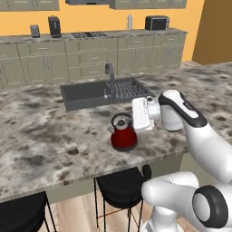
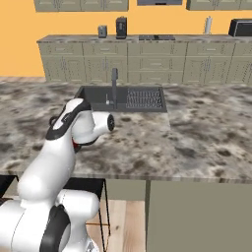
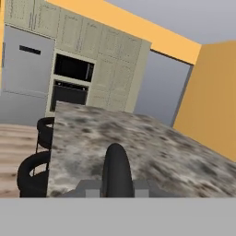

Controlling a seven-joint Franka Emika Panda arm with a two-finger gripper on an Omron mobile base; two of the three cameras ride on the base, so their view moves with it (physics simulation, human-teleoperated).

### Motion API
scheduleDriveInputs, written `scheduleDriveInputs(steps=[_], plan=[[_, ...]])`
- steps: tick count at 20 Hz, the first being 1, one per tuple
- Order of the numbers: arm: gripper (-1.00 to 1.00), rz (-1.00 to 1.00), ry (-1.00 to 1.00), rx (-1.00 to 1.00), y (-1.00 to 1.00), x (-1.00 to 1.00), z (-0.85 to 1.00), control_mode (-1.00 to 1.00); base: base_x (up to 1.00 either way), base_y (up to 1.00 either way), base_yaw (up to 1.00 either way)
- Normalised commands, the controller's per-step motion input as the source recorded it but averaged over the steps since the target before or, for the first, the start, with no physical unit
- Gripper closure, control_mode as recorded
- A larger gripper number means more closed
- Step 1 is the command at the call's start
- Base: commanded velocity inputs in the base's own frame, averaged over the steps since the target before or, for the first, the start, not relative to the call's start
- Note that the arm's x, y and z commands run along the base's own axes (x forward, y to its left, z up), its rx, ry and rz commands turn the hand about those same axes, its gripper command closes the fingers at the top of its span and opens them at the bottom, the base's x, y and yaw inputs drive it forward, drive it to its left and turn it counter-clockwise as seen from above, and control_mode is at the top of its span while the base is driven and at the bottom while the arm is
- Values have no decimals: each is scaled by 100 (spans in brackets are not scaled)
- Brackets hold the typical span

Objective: The kettle is done boiling. Turn off the stove, then wait for 300 timesteps before moving the kettle to the dining table.

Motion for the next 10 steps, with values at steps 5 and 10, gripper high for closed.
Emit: scheduleDriveInputs(steps=[5,10], plan=[[100,2,0,1,-6,16,-18,-100,0,0,0],[100,2,0,0,-3,17,-19,-100,0,0,0]])
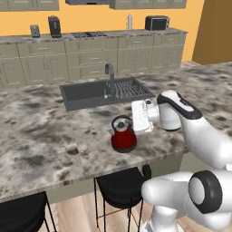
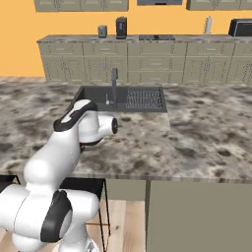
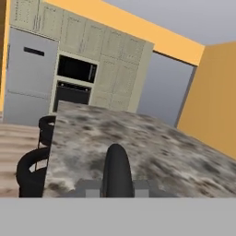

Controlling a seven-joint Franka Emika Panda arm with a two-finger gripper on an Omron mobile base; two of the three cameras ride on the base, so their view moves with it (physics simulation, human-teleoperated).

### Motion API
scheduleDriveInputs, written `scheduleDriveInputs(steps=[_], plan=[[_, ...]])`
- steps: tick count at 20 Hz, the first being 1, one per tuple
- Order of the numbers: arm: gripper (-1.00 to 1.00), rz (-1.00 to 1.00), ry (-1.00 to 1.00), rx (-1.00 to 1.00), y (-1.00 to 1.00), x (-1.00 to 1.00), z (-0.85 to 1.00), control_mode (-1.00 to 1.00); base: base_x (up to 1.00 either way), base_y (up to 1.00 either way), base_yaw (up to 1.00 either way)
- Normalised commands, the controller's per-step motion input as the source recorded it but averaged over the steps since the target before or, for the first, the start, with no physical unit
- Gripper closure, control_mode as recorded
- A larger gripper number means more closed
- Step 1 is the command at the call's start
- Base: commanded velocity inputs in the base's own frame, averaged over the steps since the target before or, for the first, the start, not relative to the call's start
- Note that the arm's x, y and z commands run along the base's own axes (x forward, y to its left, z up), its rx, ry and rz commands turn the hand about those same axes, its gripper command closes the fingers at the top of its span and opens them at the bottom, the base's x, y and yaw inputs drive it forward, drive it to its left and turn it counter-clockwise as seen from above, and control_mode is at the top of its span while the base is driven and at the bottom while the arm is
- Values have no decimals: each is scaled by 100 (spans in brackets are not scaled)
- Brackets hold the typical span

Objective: The kettle is done boiling. Turn off the stove, then wait for 300 timesteps before moving the kettle to the dining table.

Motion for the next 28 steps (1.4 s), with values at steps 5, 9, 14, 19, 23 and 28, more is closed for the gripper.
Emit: scheduleDriveInputs(steps=[5,9,14,19,23,28], plan=[[100,0,0,0,0,28,-21,-100,0,0,0],[100,0,0,0,0,30,-23,-100,0,0,0],[100,1,0,0,0,29,-22,-100,0,0,0],[100,2,-1,0,0,24,-24,-100,0,0,0],[100,2,-2,0,0,21,-21,-100,0,0,0],[100,2,-3,0,0,24,-22,-100,0,0,0]])
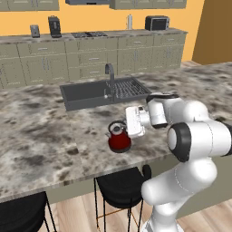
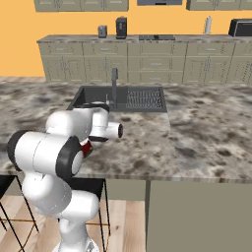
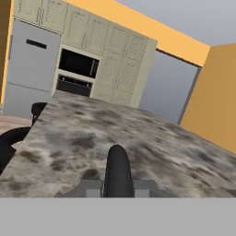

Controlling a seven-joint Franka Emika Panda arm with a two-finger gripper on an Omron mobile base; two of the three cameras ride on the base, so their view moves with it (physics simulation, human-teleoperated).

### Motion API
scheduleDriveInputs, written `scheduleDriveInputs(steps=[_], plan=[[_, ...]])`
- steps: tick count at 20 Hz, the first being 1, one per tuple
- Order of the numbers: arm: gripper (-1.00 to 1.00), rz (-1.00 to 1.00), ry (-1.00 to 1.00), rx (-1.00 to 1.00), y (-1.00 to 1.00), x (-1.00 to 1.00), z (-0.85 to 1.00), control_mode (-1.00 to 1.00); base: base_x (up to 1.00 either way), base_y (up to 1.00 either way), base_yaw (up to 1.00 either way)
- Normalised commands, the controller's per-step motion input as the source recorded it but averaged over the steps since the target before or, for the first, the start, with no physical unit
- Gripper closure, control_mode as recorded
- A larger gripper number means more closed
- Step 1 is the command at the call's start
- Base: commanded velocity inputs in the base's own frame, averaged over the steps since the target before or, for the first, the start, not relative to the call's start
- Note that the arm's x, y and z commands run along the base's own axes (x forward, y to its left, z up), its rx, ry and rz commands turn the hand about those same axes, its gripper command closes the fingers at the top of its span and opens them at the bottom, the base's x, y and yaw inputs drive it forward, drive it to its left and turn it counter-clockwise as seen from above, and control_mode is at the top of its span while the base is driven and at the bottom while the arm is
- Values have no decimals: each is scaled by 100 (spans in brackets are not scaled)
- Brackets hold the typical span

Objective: The kettle is done boiling. Turn off the stove, then wait for 300 timesteps before moving the kettle to the dining table.

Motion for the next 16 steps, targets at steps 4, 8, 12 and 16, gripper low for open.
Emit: scheduleDriveInputs(steps=[4,8,12,16], plan=[[100,2,-3,0,0,25,-23,-100,0,0,0],[100,2,-1,0,0,25,-22,-100,0,0,0],[100,2,0,0,0,10,-22,-100,0,0,0],[-100,1,0,0,0,3,-18,-100,0,0,0]])
